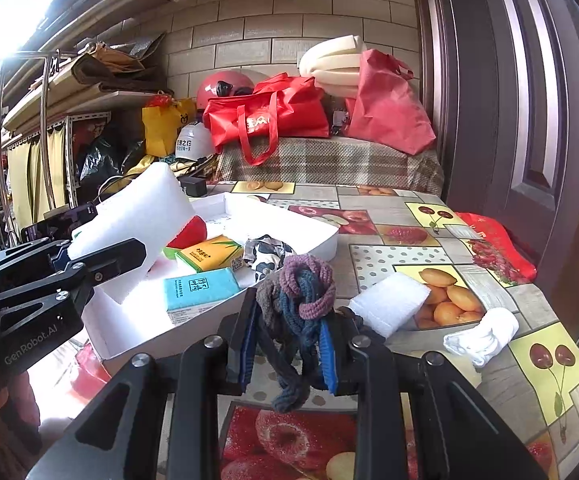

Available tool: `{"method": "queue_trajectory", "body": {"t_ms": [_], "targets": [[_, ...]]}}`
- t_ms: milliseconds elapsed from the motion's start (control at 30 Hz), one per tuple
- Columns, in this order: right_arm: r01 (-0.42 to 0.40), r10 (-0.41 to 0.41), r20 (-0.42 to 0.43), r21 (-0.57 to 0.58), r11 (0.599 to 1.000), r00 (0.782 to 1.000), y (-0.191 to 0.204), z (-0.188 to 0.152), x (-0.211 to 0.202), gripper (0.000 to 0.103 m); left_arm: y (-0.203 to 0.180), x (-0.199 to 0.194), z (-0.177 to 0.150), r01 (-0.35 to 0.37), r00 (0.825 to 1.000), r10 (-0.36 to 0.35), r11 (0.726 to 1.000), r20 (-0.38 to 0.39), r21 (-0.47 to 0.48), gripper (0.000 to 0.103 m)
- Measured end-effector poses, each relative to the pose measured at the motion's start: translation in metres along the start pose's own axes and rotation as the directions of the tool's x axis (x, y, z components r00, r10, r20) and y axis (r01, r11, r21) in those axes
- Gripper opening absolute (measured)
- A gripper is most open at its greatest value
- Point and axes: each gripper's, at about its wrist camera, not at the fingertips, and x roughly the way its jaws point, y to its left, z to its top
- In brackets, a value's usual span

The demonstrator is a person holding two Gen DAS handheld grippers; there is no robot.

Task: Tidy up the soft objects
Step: 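Carry the foam strip over the box with the left tool while the right tool carries the rope knot, then release the foam strip into the box while the right tool releases the rope knot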

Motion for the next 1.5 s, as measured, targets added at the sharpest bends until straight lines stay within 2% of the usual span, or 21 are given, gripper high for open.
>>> {"method": "queue_trajectory", "body": {"t_ms": [267, 500, 667, 1200, 1500], "targets": [[0.005, -0.005, 0.016, -0.030, 1.000, 1.000, 0.014, 0.005, 0.010, 0.028, 0.019, 0.007, 0.002, -0.064, 0.998, 0.064, 0.998, -0.009, -0.013, 0.019], [0.005, -0.005, 0.011, -0.013, 1.000, 1.000, 0.017, 0.011, 0.024, 0.029, 0.047, 0.014, 0.000, -0.113, 0.993, 0.109, 0.989, -0.046, -0.100, 0.019], [-0.012, 0.012, -0.004, -0.020, 1.000, 1.000, 0.020, 0.013, 0.034, 0.029, 0.051, 0.017, 0.001, -0.139, 0.990, 0.136, 0.987, -0.038, -0.080, 0.019], [-0.028, 0.029, 0.002, -0.090, 0.996, 1.000, 0.044, 0.028, 0.066, 0.029, 0.085, 0.041, 0.008, -0.238, 0.971, 0.233, 0.966, -0.059, -0.099, 0.019], [-0.017, 0.015, -0.015, -0.100, 0.995, 1.000, 0.052, 0.042, 0.097, 0.029, 0.095, 0.052, 0.012, -0.259, 0.966, 0.255, 0.960, -0.050, -0.105, 0.019]]}}
